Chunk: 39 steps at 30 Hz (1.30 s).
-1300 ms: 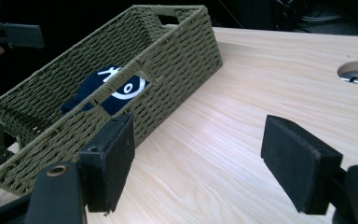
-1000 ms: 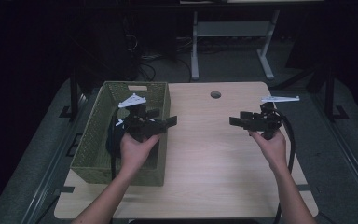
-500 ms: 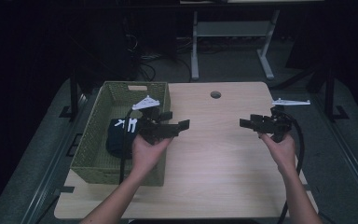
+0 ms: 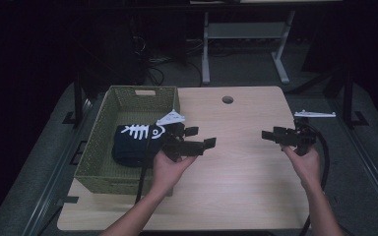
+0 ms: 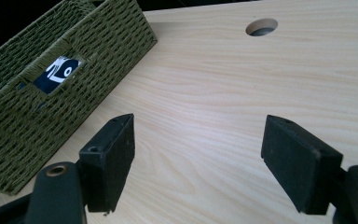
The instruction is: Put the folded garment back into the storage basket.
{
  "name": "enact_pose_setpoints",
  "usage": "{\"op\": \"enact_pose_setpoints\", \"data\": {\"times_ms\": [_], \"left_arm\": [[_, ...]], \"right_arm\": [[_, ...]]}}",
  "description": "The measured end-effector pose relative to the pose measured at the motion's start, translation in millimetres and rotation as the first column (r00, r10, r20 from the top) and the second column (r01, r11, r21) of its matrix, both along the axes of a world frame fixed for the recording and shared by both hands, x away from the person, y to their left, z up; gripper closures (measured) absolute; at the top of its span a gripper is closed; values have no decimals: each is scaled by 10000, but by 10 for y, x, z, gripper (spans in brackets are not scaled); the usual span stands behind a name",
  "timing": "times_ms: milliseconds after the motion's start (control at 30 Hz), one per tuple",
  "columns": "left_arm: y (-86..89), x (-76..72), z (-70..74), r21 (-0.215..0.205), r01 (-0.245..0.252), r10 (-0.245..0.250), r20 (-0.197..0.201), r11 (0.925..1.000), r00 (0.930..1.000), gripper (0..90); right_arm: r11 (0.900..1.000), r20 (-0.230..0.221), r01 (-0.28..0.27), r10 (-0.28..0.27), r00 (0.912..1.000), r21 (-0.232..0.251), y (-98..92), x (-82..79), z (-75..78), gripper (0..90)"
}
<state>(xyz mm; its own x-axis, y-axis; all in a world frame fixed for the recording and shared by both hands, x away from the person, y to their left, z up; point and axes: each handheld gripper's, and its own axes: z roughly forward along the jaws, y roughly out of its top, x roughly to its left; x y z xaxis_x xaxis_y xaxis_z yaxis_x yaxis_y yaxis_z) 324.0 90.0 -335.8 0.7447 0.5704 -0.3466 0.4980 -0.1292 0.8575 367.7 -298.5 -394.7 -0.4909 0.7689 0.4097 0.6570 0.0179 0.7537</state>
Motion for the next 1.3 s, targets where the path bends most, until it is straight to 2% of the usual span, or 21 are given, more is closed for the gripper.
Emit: {"op": "enact_pose_setpoints", "data": {"times_ms": [333,467,533,667,800,833,867,933,1000,1033,1067,1167,1233,1267,1300], "left_arm": [[-129,-105,-86,-170,373,-374,-100,9992,9992,168],[-194,-188,-150,78,582,-583,29,9983,9983,168],[-218,-243,-191,215,862,-865,105,9960,9962,169],[-232,-336,-225,249,1021,-1029,316,9945,9942,169],[-268,-446,-319,295,1210,-1223,468,9922,9914,175],[-283,-470,-345,301,1224,-1238,499,9920,9910,182],[-329,-526,-417,302,1429,-1441,409,9893,9887,182],[-356,-553,-446,348,1523,-1536,386,9877,9874,182],[-401,-620,-501,447,1674,-1695,478,9849,9844,182],[-435,-674,-551,434,1836,-1852,381,9820,9820,182],[-435,-674,-551,434,1836,-1852,381,9820,9820,182],[-461,-768,-655,691,2124,-2153,371,9747,9758,182],[-458,-839,-728,758,2141,-2170,331,9739,9756,184],[-465,-896,-795,847,2240,-2269,259,9709,9736,186],[-465,-896,-795,847,2240,-2269,259,9709,9736,185]], "right_arm": [[9998,-143,173,-173,9997,-46,-102,-85,-110,252],[9995,-227,168,-174,9996,-257,-124,-133,-164,250],[9992,-190,223,-229,9996,-338,-158,-208,-198,251],[9981,-98,196,-202,9997,-581,-185,-294,-211,249],[9981,5,220,-221,9998,-567,-222,-408,-229,249],[9977,195,298,-286,9994,-606,-225,-482,-256,249],[9976,160,273,-264,9995,-629,-223,-517,-271,249],[9971,174,276,-264,9995,-704,-217,-552,-286,248],[9967,320,317,-294,9991,-750,-205,-631,-316,248],[9965,442,324,-291,9986,-773,-199,-711,-349,248],[9965,442,324,-291,9986,-773,-199,-711,-349,248],[9964,576,354,-310,9979,-765,-192,-799,-403,247],[9967,549,278,-237,9982,-768,-191,-839,-410,248],[9971,697,246,-196,9974,-713,-194,-872,-424,248],[9971,697,246,-196,9974,-713,-194,-872,-424,248]]}}
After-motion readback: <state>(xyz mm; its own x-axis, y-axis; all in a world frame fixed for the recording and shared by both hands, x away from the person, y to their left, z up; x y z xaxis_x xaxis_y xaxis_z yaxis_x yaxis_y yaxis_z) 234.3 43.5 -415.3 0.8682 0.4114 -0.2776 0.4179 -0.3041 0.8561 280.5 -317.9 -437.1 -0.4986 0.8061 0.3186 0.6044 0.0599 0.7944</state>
